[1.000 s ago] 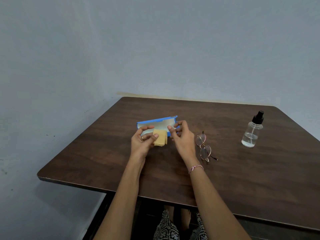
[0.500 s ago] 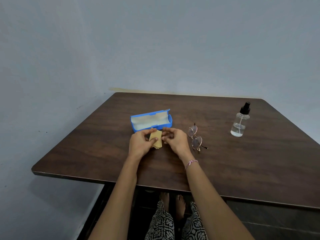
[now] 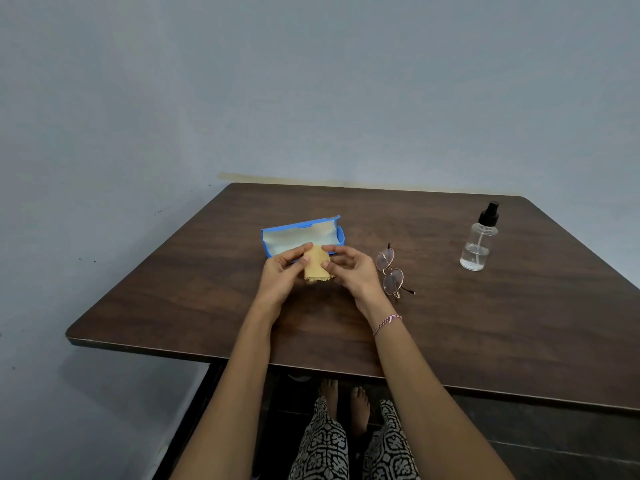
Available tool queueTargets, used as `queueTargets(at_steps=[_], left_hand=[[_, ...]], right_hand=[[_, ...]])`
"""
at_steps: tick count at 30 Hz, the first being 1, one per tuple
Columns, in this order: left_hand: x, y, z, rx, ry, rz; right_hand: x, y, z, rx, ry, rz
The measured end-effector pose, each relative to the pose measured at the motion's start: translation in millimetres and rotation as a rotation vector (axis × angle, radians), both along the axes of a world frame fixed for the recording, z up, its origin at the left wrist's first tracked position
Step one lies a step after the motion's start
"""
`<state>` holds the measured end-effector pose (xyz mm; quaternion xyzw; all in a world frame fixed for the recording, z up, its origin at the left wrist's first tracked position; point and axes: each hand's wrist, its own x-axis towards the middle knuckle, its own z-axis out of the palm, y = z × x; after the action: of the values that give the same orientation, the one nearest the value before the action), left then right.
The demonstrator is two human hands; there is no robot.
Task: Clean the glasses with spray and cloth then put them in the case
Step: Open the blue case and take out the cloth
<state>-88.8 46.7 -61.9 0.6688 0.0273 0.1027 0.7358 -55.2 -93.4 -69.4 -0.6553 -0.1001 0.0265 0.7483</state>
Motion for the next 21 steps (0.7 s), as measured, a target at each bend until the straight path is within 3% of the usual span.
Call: queueTargets(at_steps=[3, 5, 7, 11, 13, 15, 18, 21], left_hand=[[2.3, 0.5, -3.4, 0.045, -0.009, 0.025], [5.2, 1.1, -7.6, 0.123, -0.007, 0.05], [8.7, 2.1, -11.8, 0.287, 0.019, 0.094], [8.5, 1.1, -12.4, 0.671, 0.024, 0.192], [6.0, 1.4, -11.8, 0.916, 0.005, 0.238], [6.8, 2.2, -12.8, 1.007, -0.017, 0.246], [5.4, 0.4, -13.4, 0.918, -0.072, 0.284], [0.2, -4.6, -9.2, 0.796, -0.252, 0.422]], right_hand=[[1.8, -0.2, -1.4, -0.128, -0.026, -0.054], [1.7, -1.2, -2.1, -0.39, -0.115, -0.111], [1.2, -1.5, -1.8, -0.656, -0.227, -0.155], [2.1, 1.4, -4.2, -0.921, -0.361, -0.137], [3.5, 1.9, -8.1, -0.974, -0.393, -0.135], [3.2, 1.6, -10.1, -0.995, -0.408, -0.138], [-1.8, 2.7, -7.3, -0.955, -0.474, -0.167], [-15.0, 1.5, 8.2, -0.742, -0.569, -0.268]])
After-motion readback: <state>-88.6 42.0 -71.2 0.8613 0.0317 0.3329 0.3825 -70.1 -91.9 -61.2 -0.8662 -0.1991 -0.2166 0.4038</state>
